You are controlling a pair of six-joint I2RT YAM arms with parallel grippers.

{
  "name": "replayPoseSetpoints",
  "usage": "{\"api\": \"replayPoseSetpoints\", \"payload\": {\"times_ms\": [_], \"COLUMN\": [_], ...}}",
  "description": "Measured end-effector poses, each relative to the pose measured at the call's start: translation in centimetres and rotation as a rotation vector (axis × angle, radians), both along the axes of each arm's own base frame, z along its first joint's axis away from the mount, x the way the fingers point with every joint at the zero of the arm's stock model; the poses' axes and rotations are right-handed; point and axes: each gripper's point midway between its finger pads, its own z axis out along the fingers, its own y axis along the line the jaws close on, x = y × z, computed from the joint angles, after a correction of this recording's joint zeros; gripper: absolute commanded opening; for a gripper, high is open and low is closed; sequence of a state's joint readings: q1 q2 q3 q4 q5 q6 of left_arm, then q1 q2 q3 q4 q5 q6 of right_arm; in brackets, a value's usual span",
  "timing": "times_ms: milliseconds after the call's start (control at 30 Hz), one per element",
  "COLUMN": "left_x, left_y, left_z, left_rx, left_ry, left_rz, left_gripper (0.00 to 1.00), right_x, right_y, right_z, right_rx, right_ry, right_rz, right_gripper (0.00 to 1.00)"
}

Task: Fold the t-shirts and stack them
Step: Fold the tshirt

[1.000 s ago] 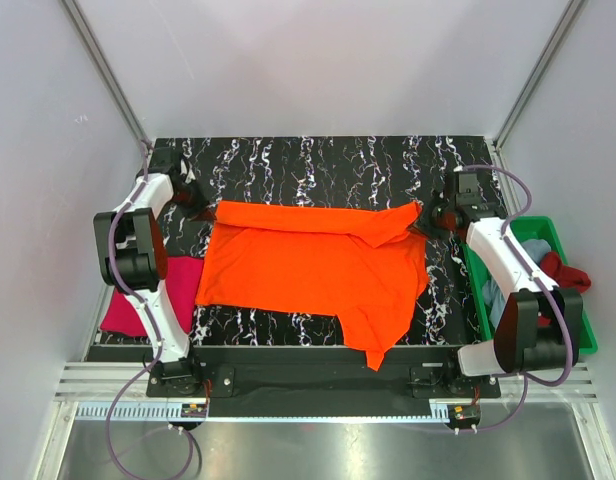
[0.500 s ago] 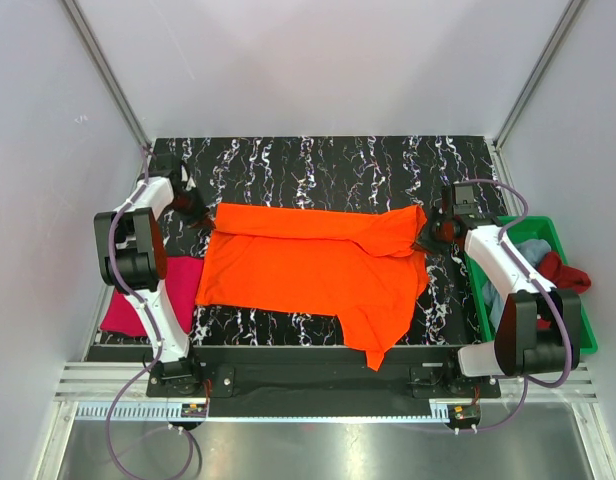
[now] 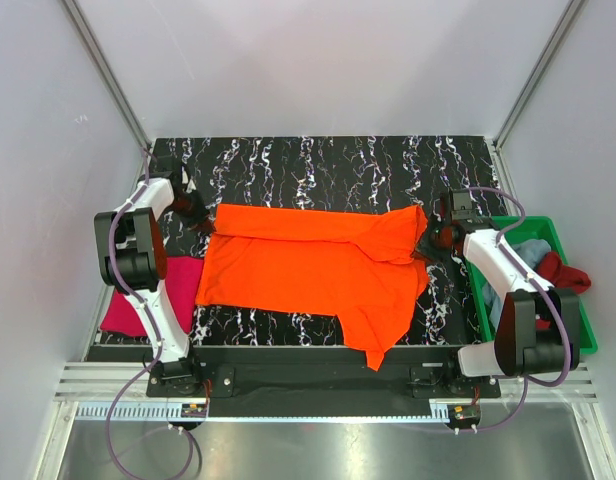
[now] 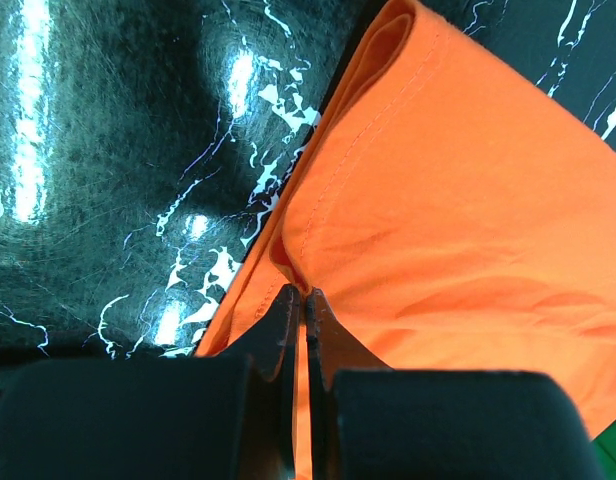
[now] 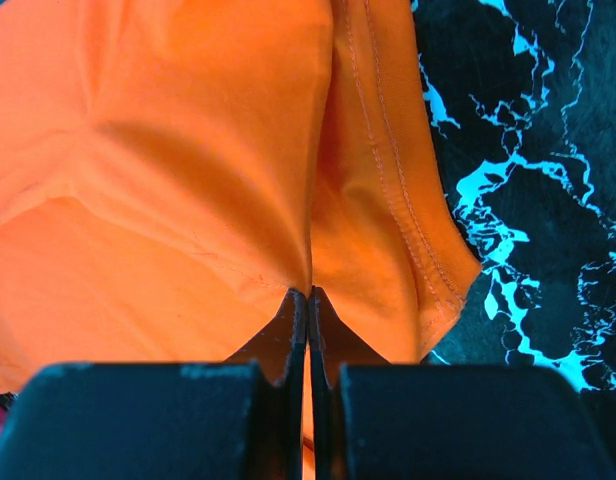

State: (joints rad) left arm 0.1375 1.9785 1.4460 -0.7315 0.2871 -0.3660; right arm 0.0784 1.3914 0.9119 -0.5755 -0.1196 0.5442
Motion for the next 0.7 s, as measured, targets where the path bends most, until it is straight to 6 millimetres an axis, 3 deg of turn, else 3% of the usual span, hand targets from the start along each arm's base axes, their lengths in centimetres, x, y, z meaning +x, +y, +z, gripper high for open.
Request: {"api": "replayPoseSetpoints", "payload": {"times_ms": [533,700], "left_x": [-0.4,-0.2], "left_y": [0.1,0.1], "left_z": [-1.8,-1.7], "left_rx": [0.002,0.002], "left_ry": [0.046,0.041], "left_rz": [0.002,0.003], "left_gripper": [0.0,0.01], "right_x": [-0.4,0.6], "right_y": [0.1,0.1], "right_z": [-0.4,0.9], "right_rx": [0.019,0.018], "right_ry": [0.02,-0.009], "right_rz": [-0.033,-0.035], "right_gripper": [0.0,0.0]}}
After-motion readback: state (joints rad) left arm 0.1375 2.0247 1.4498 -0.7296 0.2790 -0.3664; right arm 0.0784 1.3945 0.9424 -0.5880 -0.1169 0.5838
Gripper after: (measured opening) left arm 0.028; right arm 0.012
